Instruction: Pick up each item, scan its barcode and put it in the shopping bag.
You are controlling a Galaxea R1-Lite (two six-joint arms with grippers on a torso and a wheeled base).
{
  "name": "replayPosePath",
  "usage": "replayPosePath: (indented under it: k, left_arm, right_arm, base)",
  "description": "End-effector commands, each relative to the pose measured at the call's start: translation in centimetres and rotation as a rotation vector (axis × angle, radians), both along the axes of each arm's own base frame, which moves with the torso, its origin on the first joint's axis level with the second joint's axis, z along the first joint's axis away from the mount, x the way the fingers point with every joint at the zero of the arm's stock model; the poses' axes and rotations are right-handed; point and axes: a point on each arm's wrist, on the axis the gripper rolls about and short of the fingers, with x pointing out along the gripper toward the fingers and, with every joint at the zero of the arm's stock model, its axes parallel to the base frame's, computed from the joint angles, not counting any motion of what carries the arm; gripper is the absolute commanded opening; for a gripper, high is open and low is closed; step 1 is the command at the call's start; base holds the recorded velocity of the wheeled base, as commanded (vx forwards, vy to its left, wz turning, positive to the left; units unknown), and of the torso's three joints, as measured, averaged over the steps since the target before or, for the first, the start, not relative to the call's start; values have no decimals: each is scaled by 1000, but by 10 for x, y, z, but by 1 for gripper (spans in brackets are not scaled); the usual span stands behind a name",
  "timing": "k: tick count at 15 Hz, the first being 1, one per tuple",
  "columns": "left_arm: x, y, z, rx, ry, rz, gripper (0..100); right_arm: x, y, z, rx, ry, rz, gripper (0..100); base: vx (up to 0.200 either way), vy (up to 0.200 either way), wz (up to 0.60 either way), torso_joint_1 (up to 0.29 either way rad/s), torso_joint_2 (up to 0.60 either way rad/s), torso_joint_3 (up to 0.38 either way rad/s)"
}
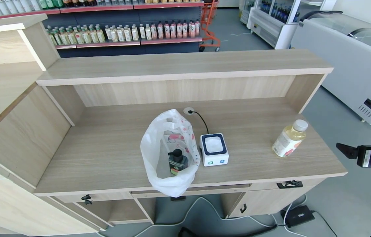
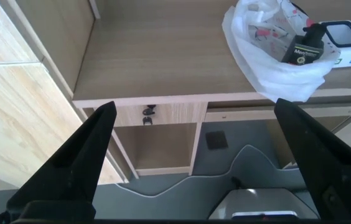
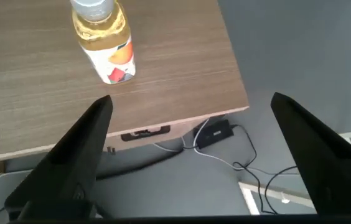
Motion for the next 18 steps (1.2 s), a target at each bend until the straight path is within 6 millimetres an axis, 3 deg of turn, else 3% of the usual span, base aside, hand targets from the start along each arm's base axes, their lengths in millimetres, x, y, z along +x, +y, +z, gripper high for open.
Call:
replayPosePath:
  k: [1,4,8,18]
  left_arm:
    - [0,0,0,0,0,0,100]
    - [0,0,0,0,0,0,100]
    - [0,0,0,0,0,0,100]
    - [0,0,0,0,0,0,100]
  right_arm:
    - [45,2,-53,68,59,36,100]
    - [63,12,-70,57,35,77,100]
    - [72,22,-84,44,51,86,100]
    - [103,32,-83,23,-19,108,100]
  base:
    - [0,0,0,0,0,0]
    - [0,0,0,0,0,0]
    - [0,0,0,0,0,0]
    - [0,0,0,0,0,0]
